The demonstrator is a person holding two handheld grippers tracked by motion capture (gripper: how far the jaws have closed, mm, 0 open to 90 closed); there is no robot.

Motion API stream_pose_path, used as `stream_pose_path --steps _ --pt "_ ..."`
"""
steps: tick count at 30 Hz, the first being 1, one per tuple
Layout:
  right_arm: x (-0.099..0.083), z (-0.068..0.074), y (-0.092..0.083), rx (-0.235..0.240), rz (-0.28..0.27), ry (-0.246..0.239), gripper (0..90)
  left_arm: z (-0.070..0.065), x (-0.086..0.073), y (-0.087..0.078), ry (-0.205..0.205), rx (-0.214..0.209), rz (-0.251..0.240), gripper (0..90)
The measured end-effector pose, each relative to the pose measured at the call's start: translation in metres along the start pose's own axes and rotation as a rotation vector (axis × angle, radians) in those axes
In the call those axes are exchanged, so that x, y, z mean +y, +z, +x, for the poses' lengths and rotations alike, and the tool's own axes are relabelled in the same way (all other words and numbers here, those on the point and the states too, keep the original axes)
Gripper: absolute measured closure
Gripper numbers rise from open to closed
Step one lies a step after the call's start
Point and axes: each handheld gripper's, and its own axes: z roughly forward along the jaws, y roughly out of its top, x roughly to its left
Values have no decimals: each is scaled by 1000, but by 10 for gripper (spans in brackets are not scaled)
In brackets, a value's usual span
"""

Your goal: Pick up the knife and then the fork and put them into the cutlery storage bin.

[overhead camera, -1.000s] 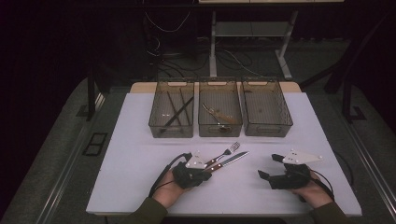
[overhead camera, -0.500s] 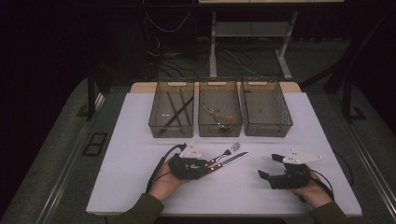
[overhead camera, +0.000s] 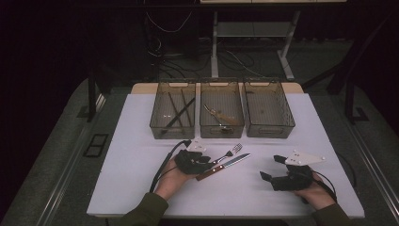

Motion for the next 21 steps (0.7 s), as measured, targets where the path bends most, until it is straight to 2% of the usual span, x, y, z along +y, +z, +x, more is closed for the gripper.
stream_pose_path --steps 5,8,13,21 --pt "0 0 0 -2 -1 3 167 0 -2 3 10 14 10 699" --pt "0 0 0 0 -1 1 167 -1 -2 3 38 39 24 723" --pt "0 -1 -1 -3 -3 4 167 -1 -3 4 61 41 27 726" --pt "0 -3 0 -10 -3 13 167 -1 -4 4 75 39 25 755"
